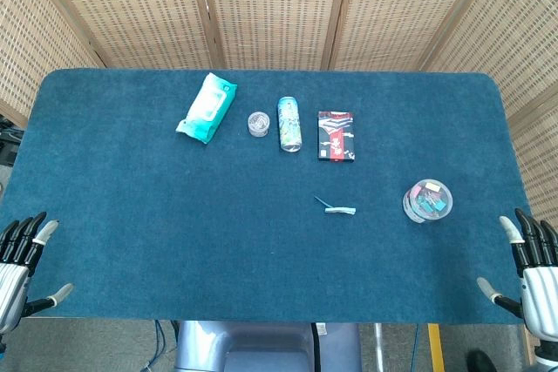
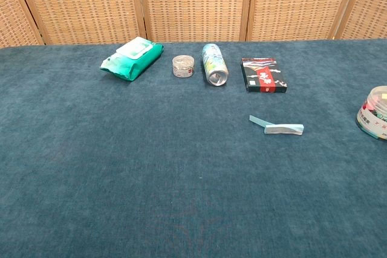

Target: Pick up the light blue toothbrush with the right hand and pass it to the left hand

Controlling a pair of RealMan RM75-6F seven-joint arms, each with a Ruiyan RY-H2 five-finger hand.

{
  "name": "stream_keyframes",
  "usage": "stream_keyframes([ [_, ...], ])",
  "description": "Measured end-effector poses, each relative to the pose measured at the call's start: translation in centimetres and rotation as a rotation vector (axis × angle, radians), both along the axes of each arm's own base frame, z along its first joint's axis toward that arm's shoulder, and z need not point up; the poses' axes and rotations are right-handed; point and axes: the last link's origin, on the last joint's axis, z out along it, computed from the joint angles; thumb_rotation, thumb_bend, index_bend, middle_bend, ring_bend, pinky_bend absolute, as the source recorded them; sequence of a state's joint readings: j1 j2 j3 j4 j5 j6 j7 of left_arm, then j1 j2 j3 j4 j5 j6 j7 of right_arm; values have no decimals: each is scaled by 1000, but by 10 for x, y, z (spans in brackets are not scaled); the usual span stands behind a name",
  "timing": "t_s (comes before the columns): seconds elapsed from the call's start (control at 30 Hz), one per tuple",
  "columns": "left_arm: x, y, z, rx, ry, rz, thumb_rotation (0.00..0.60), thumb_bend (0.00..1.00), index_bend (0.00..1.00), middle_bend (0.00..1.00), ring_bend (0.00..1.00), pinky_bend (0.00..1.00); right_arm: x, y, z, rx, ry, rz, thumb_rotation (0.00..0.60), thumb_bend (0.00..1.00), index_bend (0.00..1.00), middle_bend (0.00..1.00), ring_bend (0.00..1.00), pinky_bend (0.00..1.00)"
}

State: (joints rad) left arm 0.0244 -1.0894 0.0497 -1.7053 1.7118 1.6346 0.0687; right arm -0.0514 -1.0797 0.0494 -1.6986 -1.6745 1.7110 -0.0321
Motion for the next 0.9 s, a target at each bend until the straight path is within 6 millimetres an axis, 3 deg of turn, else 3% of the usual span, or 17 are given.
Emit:
stream_keyframes([
  [0.33,-1,2,0,6,2,10,600,0,0,0,0,0,-1,-3,-6,31,14,-7,600,0,0,0,0,0],
  [0.5,-2,5,-1,14,10,22,600,0,0,0,0,0,7,-16,-15,74,42,14,600,0,0,0,0,0],
  [0.73,-4,12,-1,31,20,55,600,0,0,0,0,0,44,-70,-30,175,118,105,600,0,45,0,0,0],
  [0.9,-6,20,-2,36,30,81,600,0,0,0,0,0,68,-118,-46,262,132,118,600,0,282,0,0,0],
])
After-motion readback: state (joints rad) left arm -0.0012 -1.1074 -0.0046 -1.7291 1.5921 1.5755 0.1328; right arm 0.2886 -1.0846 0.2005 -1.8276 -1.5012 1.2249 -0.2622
